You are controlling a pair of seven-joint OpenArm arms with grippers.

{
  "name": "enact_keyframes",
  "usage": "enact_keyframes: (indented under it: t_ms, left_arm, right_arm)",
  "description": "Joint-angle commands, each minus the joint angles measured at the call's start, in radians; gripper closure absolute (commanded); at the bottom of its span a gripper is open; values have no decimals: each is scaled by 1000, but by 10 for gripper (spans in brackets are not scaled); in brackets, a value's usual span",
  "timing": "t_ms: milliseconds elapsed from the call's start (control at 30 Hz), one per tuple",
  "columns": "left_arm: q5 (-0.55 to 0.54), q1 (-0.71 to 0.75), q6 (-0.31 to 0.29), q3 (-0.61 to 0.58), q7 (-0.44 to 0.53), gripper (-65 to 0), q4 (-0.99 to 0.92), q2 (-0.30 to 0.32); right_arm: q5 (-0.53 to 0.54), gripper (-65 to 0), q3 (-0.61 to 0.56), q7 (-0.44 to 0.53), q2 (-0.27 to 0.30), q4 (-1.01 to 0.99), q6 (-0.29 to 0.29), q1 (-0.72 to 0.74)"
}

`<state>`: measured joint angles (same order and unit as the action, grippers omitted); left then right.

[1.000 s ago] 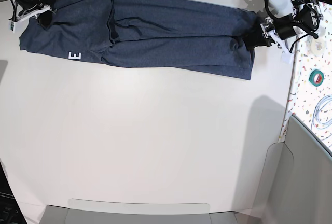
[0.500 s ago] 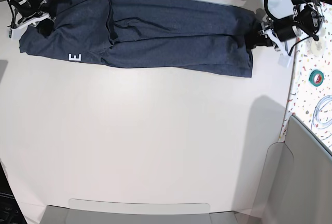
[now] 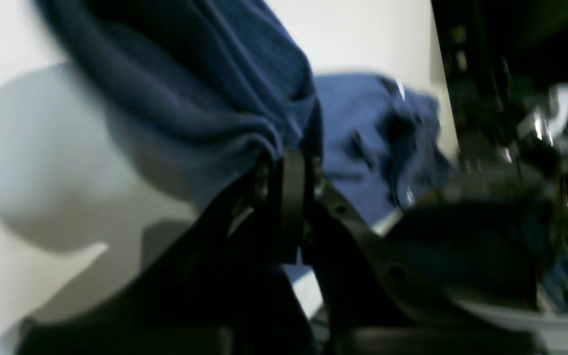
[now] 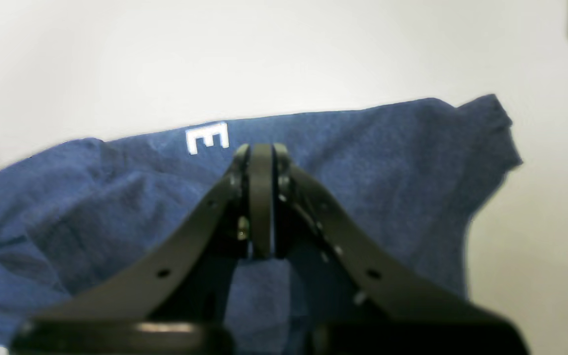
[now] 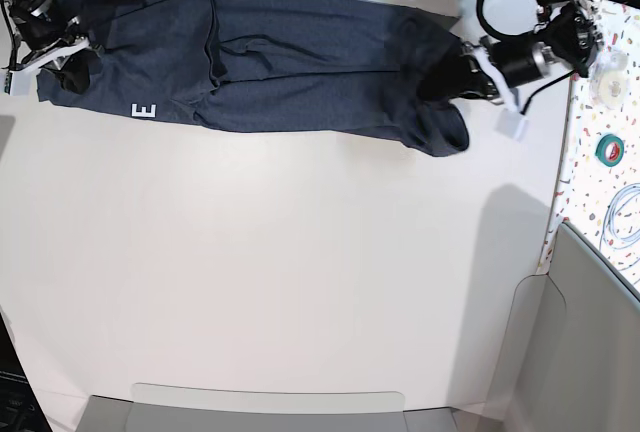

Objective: Layout the t-shirt on the table in an organized manner, then fold the t-shirt properly
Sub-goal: 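Grasp the hem end with the left gripper and fold it toward the collar, then carry the hem end with the left gripper over the strip toward the collar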

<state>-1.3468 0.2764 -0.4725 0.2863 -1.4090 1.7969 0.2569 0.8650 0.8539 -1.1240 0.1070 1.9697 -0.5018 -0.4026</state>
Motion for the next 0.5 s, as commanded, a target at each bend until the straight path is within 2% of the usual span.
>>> enact_keyframes:
  t_ms: [0, 267, 467]
  left_arm:
    - [-30, -4, -4, -32, 13, 0, 19, 5]
    - [-29, -16, -1, -316, 13, 0, 42, -8]
    - [-29, -108, 1, -476, 13, 0, 63, -28]
  right_arm:
    - [12, 0, 34, 28, 29, 16, -7, -8]
    - [6, 0, 247, 26, 32, 13, -7, -14]
    - [4, 0, 305, -21, 32, 12, -7, -25]
